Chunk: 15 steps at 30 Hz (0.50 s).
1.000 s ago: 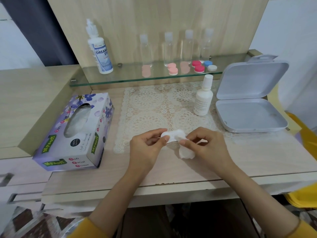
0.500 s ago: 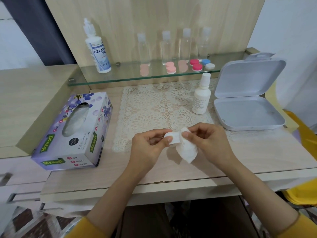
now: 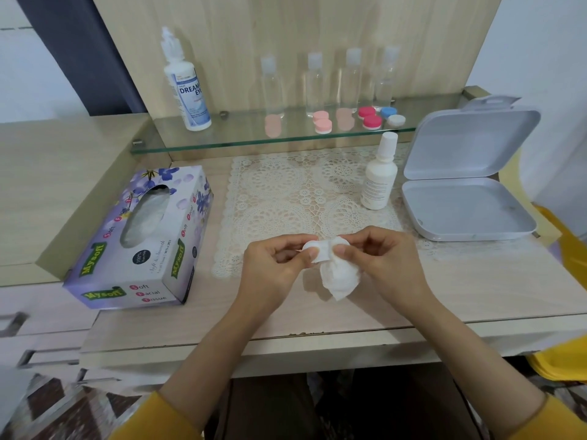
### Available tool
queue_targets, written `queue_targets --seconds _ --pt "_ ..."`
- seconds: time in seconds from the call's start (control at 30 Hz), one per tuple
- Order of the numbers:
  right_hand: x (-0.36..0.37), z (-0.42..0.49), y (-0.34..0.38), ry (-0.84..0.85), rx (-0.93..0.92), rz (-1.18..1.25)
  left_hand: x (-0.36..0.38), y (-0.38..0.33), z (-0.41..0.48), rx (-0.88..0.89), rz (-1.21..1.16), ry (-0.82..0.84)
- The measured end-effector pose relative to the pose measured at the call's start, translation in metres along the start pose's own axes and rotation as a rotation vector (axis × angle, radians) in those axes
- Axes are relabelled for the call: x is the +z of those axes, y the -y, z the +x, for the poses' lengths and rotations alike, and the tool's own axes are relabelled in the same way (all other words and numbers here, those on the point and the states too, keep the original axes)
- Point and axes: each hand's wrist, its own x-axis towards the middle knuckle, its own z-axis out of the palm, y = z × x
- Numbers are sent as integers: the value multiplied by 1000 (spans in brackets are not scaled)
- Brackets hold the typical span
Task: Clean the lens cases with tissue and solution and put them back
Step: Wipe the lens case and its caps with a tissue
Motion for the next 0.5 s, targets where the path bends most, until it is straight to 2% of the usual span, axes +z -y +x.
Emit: queue_targets --seconds 0.23,0.5 --pt "-4 1 2 107 -14 50 -3 -3 2 6 -33 -9" --pt "5 0 -2 -40 -27 -47 0 -3 -1 -3 -36 4"
